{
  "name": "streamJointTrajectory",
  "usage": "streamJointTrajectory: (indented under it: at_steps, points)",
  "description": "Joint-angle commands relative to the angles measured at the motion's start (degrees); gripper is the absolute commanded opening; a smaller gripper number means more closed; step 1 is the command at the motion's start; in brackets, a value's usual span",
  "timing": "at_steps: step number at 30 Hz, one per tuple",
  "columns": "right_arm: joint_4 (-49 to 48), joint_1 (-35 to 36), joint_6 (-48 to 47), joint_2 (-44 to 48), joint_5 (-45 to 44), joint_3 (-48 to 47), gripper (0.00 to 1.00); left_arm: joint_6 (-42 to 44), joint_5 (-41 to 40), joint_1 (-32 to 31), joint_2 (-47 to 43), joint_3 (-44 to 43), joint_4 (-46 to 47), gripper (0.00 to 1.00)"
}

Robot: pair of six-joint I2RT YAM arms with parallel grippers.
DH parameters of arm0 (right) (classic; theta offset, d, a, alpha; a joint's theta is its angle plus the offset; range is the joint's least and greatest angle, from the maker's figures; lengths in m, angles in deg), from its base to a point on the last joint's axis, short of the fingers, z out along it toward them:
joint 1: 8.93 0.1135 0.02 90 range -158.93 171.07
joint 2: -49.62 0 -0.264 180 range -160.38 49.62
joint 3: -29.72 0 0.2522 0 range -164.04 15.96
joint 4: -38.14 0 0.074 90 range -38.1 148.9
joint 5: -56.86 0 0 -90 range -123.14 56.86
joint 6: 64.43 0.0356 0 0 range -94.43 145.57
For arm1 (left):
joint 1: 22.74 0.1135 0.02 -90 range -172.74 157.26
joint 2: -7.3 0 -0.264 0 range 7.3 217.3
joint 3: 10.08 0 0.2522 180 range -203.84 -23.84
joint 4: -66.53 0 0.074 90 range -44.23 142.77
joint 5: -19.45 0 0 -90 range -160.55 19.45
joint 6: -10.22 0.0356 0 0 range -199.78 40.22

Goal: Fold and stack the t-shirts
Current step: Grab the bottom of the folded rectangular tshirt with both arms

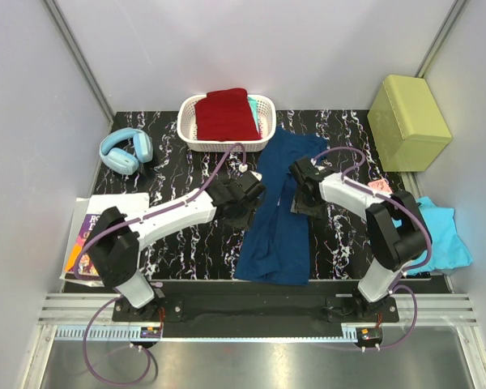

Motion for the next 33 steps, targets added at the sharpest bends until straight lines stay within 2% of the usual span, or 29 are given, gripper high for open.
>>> streamJointTrajectory:
  at_steps: [1,5,15,24,33]
  points:
    - [-0.40,-0.35,1.67,-1.95,-2.94,-0.27,0.60,1.11,1.07,0.31,0.22,-2.15,1.99,0.49]
    - [-0.57,-0.61,1.49,-3.27,-2.85,-1.42,0.57,0.93,1.33,0.39,0.57,-1.71,1.99,0.49]
    - [-0.66,-1.14,2.63,-5.12,-4.52,-0.90,0.38,0.76,1.33,0.57,0.66,-1.44,1.99,0.49]
    - [-0.14,-2.02,5.62,-6.35,-5.40,1.13,0.01,1.46,1.68,0.75,1.01,-1.18,2.08,0.48]
    - [2.94,-5.70,8.17,-7.40,-8.03,1.57,0.00,1.90,2.04,0.92,0.92,-0.57,1.82,0.48]
